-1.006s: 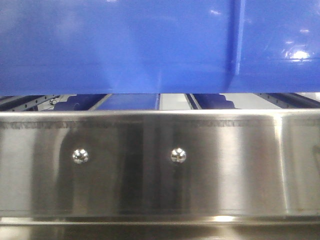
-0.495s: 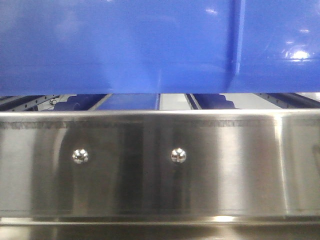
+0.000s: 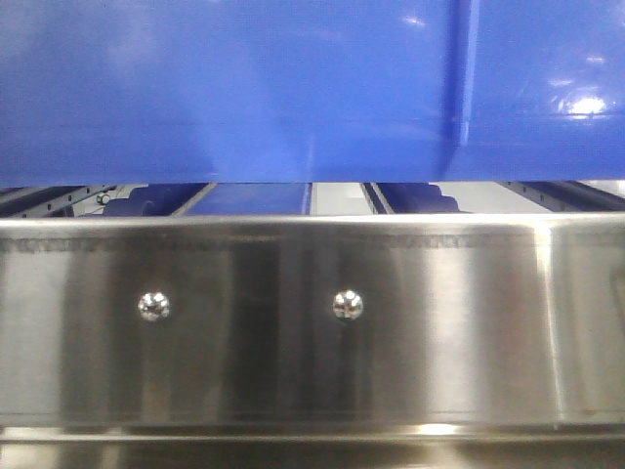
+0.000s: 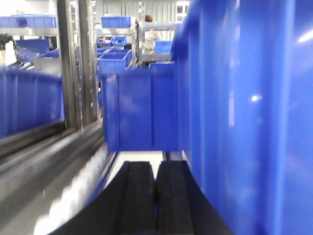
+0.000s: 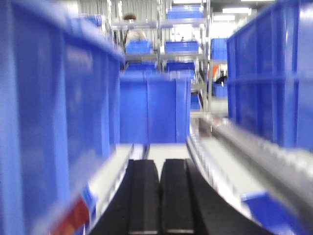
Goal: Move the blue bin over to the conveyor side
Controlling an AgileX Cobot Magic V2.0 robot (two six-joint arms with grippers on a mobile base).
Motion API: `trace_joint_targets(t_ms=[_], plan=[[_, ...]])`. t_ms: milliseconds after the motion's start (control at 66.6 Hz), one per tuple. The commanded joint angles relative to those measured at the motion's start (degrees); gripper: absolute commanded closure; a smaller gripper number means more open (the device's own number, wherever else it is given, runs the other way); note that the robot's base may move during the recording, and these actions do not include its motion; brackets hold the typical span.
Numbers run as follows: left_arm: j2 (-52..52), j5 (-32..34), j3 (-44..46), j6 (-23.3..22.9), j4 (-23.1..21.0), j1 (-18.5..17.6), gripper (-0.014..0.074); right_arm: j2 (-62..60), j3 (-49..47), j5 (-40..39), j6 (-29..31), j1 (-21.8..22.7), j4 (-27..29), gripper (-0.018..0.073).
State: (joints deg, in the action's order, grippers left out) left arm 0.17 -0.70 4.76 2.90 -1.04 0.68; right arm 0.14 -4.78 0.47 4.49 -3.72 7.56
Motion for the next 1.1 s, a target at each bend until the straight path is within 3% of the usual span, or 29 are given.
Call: trace_joint_targets(t_ms=[0,105,270,405,661,886,1081], plan=[[-0.17,-5.75,6.86,-0.08,0.67,0.27,0.0585,-0.14,-6.03,2.17,0.24,0.19,0.35,0.0648],[0.39,-14.0,14.78,-0.08,1.94,0.27,0.051,-0.14,-12.66,7.11,0.24,0.19,0.35,0.0568],[4.51,-24.01,26.59,-0.08,1.94,0.27,0.0316,-0.14,-20.9,10.62,0.24,0.19,0.35,0.0191],[9.5,-31.23,32.6,-0.08,1.94,0.27,0.0204,1.93,-24.03,11.0,0.24,-0.37,0.35,-0.0014],[22.48,-32.53,42.97,-0.08,1.04,-1.04,0.0034,10.18,-27.45,12.26,0.24,-5.13,0.35,0.0002],[32.66,-37.25,54.19,-0.08,1.36,-5.67,0.0028,23.81,-38.98,21.34,0.24,-7.97,0.35,0.0002],[39.79,-41.55,60.79,-0.08,-1.41,-6.06,0.0028,31.19,-45.4,14.14,0.24,-8.37,1.32,0.0002]])
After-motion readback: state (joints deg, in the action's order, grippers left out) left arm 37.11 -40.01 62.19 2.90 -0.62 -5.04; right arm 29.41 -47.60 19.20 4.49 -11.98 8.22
